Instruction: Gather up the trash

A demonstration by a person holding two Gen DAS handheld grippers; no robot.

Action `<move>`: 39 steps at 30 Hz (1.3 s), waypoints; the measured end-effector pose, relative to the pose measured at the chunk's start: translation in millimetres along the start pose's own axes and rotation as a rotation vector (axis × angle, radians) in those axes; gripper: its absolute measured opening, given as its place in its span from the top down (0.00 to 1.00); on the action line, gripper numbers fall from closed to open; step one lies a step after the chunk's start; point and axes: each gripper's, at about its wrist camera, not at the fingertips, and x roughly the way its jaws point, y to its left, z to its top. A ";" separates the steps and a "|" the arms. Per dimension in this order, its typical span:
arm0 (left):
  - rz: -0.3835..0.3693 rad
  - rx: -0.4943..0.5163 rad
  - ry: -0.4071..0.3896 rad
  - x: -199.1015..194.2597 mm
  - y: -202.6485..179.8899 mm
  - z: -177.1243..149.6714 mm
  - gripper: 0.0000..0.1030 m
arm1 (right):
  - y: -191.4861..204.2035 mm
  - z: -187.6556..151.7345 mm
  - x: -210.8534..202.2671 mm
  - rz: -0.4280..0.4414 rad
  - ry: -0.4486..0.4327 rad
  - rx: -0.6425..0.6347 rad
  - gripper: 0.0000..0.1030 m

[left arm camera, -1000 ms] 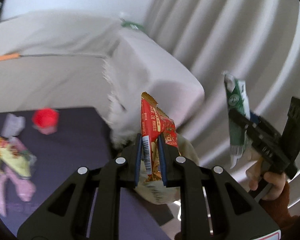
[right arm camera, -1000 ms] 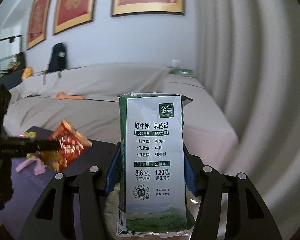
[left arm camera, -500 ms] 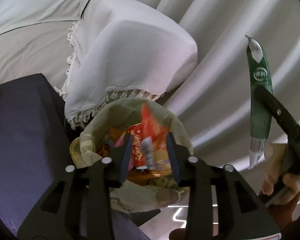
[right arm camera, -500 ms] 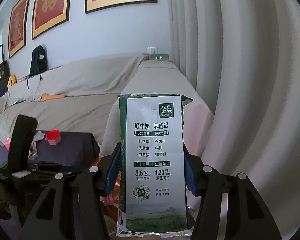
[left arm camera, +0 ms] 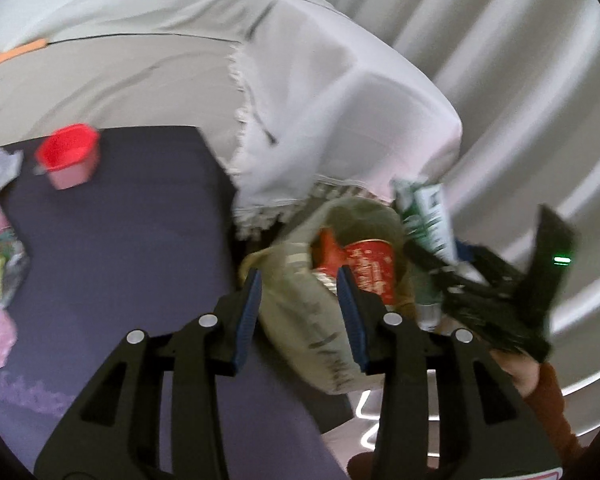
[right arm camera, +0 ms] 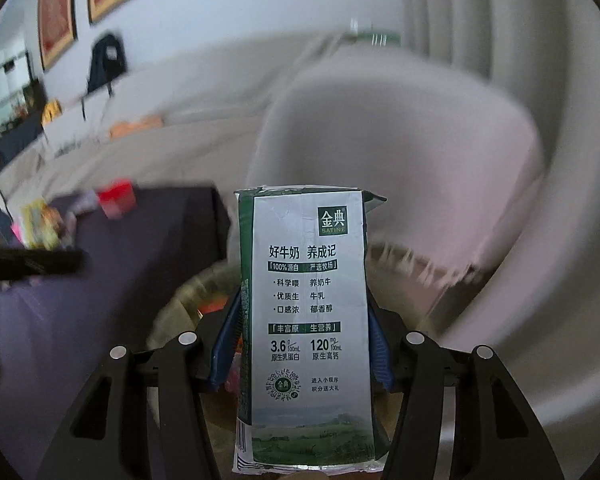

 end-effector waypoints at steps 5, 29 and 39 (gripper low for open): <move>0.047 -0.014 -0.041 -30.0 22.8 -10.2 0.63 | 6.4 -20.4 44.6 -0.028 0.205 0.008 0.49; 0.199 -0.283 -0.188 -131.4 180.3 -71.4 0.58 | 70.3 5.5 -31.0 -0.048 0.047 -0.016 0.38; 0.301 -0.335 -0.278 -174.3 238.2 -94.0 0.58 | 164.5 40.4 -34.6 0.187 -0.035 -0.119 0.31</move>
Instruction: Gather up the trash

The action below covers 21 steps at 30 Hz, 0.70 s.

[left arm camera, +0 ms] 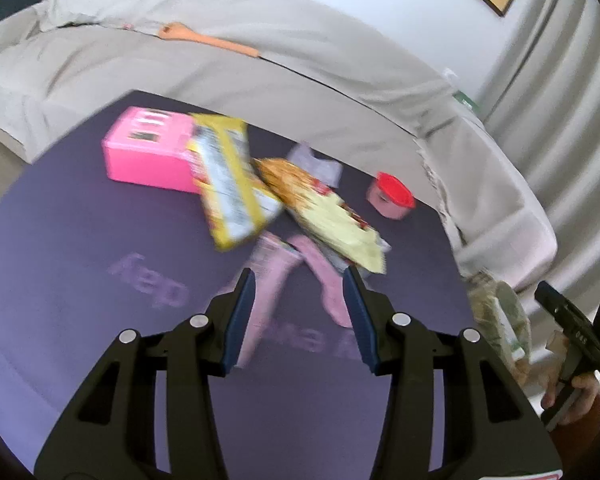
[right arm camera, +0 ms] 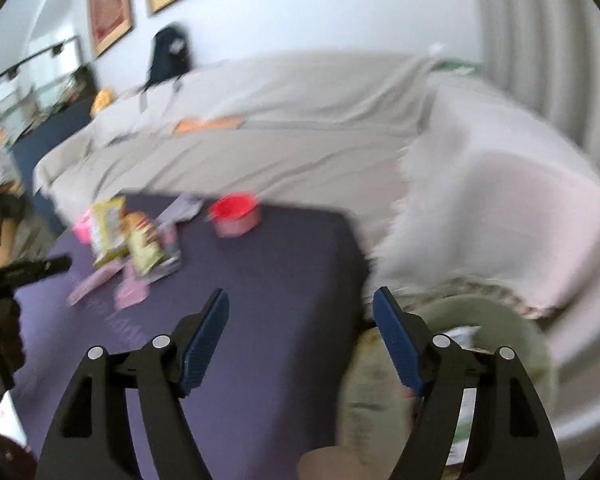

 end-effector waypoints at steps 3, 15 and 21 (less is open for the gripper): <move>0.022 0.003 -0.018 -6.1 15.1 3.4 0.57 | 25.5 4.7 20.2 0.026 0.027 -0.043 0.31; 0.025 -0.068 0.003 15.7 48.4 22.1 0.57 | 77.0 -0.4 74.1 0.052 0.098 -0.092 0.31; -0.039 0.089 -0.014 34.3 -1.2 51.6 0.57 | 68.9 1.7 72.9 -0.030 0.065 -0.091 0.31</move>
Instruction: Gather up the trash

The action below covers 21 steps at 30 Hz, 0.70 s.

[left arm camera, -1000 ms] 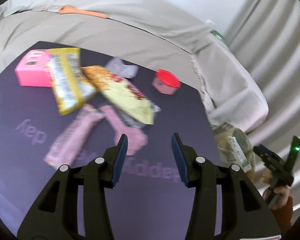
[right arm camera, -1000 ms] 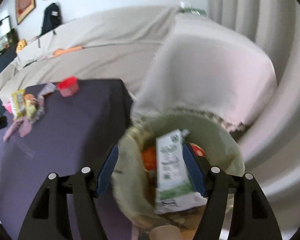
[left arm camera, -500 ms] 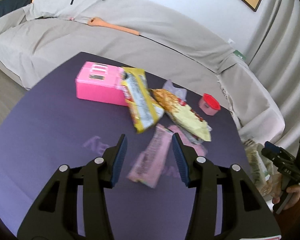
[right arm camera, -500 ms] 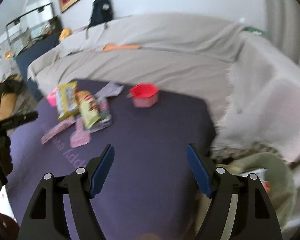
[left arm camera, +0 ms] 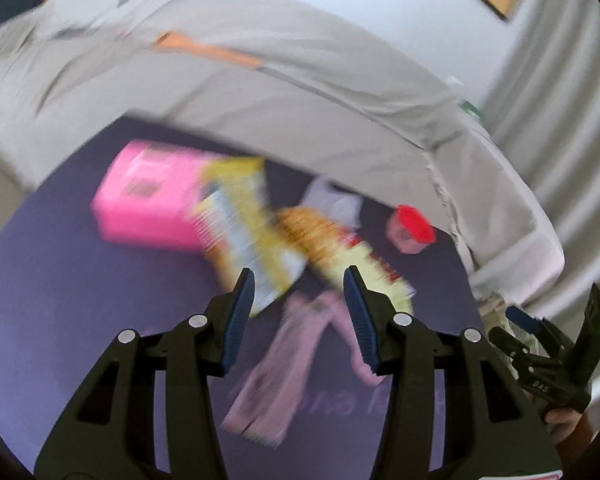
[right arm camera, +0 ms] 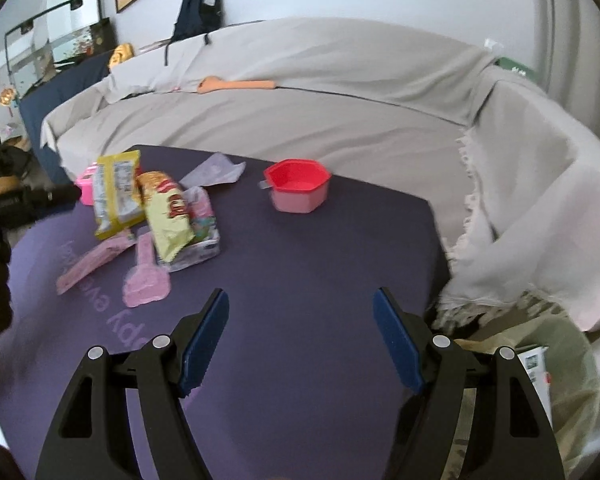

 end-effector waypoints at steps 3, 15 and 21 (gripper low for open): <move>-0.057 0.187 0.018 24.6 -33.0 23.0 0.57 | -8.2 1.5 -0.1 -0.042 -0.012 0.035 0.31; 0.140 0.232 0.281 173.1 -38.7 94.2 0.57 | -48.8 1.8 -2.5 0.030 -0.044 0.152 0.31; 0.123 0.126 0.404 200.9 -28.1 91.0 0.68 | -65.2 -4.3 -6.6 -0.023 -0.075 0.141 0.31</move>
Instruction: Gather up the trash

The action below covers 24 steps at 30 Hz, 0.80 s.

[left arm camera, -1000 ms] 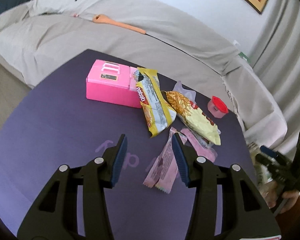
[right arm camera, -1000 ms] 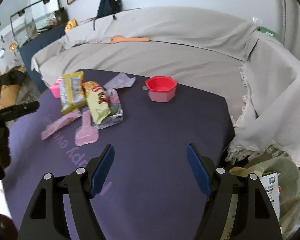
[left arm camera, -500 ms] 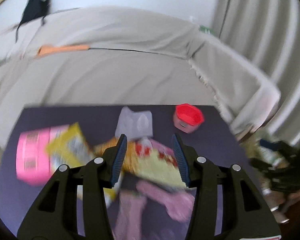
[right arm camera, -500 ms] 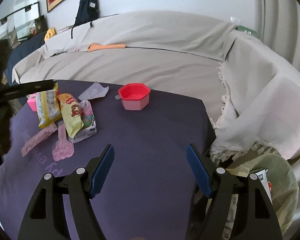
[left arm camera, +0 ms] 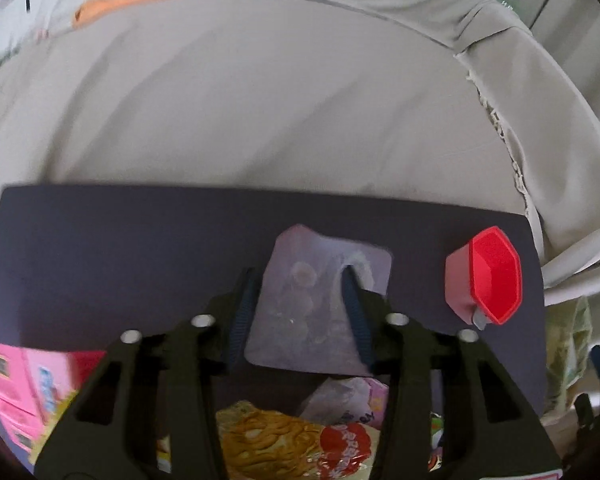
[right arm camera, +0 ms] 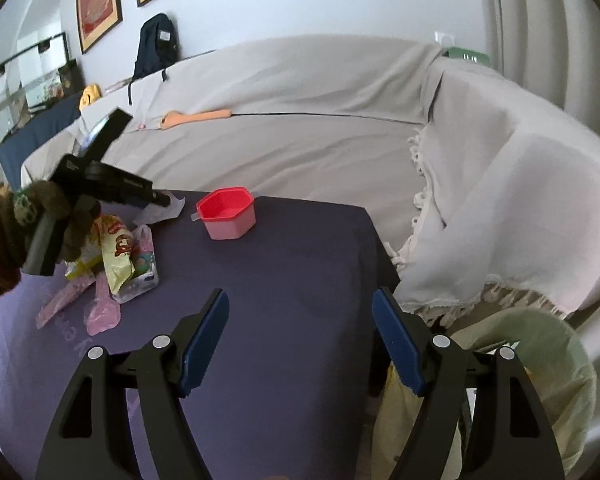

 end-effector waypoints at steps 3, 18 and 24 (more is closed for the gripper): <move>-0.036 0.009 0.003 -2.7 -7.4 -9.4 0.92 | -5.6 -3.0 3.5 0.032 0.021 0.025 0.31; -0.210 -0.156 -0.302 -171.9 36.0 -128.4 0.99 | 56.4 1.5 -4.4 0.193 0.065 -0.088 0.31; -0.199 -0.235 -0.239 -182.9 95.5 -194.5 0.99 | 114.8 5.7 15.8 0.263 0.129 -0.192 0.31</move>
